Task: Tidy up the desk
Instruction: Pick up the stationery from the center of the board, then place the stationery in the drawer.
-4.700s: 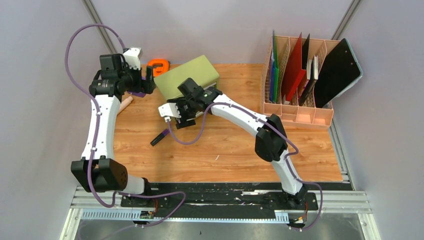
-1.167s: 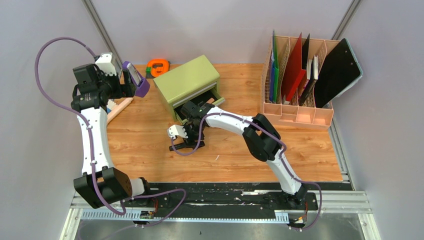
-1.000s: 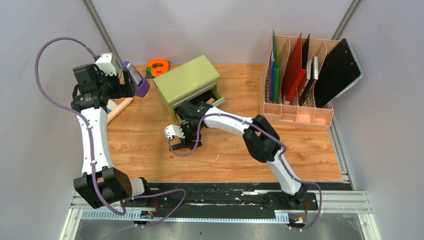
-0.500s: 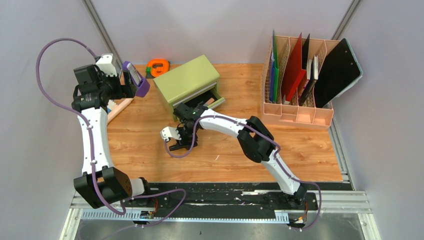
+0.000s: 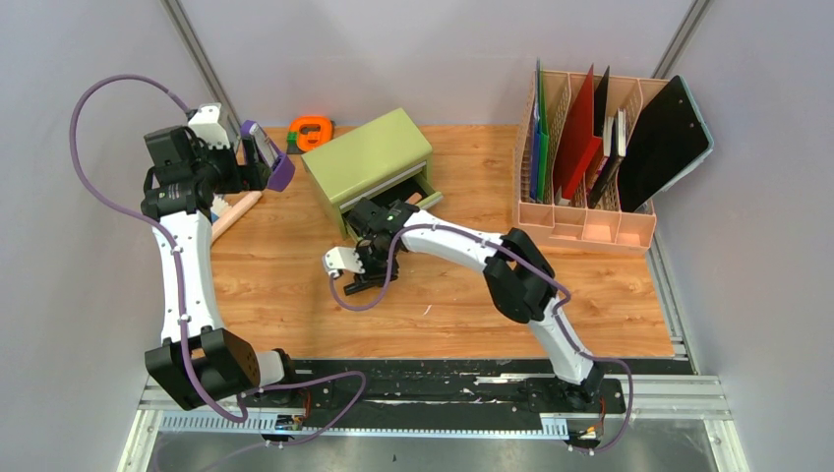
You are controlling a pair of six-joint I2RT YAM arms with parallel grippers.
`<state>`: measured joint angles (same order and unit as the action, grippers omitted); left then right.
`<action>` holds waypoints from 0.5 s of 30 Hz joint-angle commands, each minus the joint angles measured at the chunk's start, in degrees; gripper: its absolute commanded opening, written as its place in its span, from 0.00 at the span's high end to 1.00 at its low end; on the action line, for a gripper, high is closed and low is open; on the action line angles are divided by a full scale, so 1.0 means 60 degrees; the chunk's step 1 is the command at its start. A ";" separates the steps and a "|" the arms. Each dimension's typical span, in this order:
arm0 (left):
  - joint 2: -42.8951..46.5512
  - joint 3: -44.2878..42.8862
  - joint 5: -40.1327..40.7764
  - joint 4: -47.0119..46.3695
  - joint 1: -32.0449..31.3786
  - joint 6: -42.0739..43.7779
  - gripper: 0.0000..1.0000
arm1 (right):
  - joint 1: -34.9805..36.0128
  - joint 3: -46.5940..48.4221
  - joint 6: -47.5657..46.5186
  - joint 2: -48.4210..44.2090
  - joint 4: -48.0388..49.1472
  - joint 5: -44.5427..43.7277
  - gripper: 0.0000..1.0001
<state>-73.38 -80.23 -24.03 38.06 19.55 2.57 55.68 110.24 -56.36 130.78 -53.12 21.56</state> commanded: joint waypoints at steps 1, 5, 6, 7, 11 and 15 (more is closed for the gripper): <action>-0.0013 -0.0123 -0.0429 -0.0463 0.0111 -0.0373 0.00 | -0.0253 0.0100 -0.0475 -0.1691 -0.0121 -0.0752 1.00; -0.0072 -0.0115 -0.0490 -0.0506 0.0114 -0.0379 0.00 | -0.0781 0.0518 -0.0909 -0.1938 -0.0118 -0.1316 1.00; -0.0066 -0.0082 -0.0484 -0.0510 0.0111 -0.0372 0.00 | -0.0926 0.0631 -0.1048 -0.1940 -0.0103 -0.1373 1.00; -0.0050 -0.0065 -0.0468 -0.0520 0.0111 -0.0371 0.00 | -0.1090 0.0779 -0.1183 -0.1905 -0.0110 -0.1428 1.00; -0.0032 -0.0011 -0.0472 -0.0509 0.0112 -0.0374 0.00 | -0.1485 0.1456 -0.1746 -0.1408 -0.0035 -0.1659 0.98; -0.0002 -0.0037 -0.0429 -0.0437 0.0103 -0.0329 0.00 | -0.1755 0.2142 -0.2109 -0.0744 0.0177 -0.1811 0.94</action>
<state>-73.73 -80.23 -25.65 37.01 19.55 1.26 45.78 118.21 -64.88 122.61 -53.84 12.47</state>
